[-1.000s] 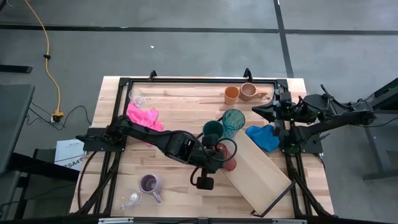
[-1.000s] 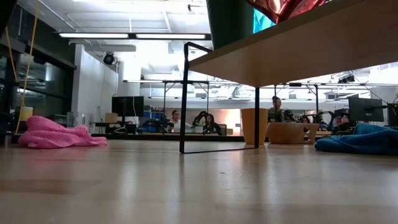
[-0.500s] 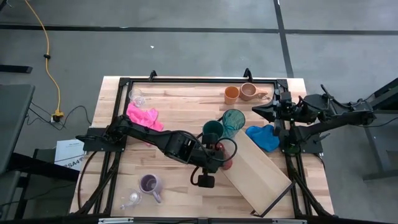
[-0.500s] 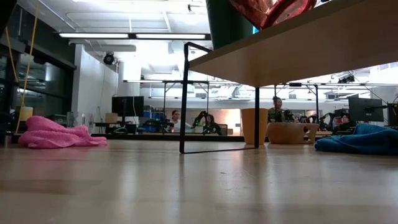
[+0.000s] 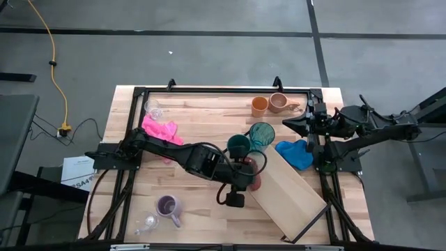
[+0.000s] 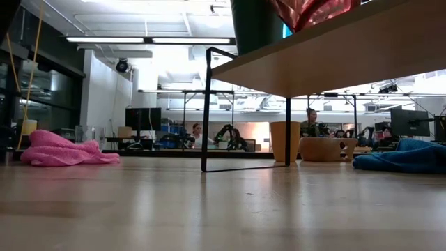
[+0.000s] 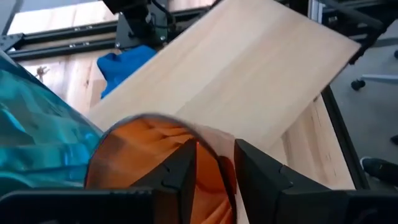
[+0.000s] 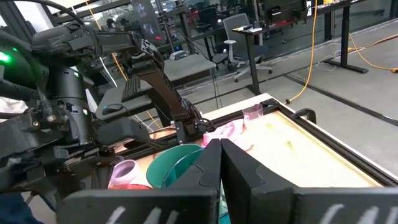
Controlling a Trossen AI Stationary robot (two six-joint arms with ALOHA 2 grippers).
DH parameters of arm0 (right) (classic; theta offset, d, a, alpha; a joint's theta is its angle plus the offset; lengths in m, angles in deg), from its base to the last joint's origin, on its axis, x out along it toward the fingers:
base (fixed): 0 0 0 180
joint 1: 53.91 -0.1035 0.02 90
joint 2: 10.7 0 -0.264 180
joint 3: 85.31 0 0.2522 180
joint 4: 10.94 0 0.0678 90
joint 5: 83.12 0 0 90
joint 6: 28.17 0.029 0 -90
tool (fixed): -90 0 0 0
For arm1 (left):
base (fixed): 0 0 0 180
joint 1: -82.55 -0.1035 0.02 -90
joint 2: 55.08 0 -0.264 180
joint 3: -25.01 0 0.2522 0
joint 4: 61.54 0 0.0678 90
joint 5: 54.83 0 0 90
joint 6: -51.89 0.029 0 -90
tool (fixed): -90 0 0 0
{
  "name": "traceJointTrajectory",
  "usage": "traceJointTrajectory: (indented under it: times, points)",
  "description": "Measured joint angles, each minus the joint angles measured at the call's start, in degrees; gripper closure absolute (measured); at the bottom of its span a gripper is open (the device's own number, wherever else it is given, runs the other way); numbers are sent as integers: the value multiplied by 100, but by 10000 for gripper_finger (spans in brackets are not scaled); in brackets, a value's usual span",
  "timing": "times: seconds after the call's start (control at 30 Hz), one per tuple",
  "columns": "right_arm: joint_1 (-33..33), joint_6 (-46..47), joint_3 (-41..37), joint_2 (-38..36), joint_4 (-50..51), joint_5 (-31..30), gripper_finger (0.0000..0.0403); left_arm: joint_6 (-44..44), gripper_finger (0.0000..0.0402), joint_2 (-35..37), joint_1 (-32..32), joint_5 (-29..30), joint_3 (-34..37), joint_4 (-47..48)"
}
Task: Stack small to large cups/mugs on shelf
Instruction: Put the red cup on the shelf
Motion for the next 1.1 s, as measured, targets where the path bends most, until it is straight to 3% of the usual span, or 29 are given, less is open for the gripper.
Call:
traceJointTrajectory:
  times: [1.1]
  points:
    - [-2, 24, 0, 1, 2, 0, 402, -168, 305, 248, 106, -165, 0, 37]
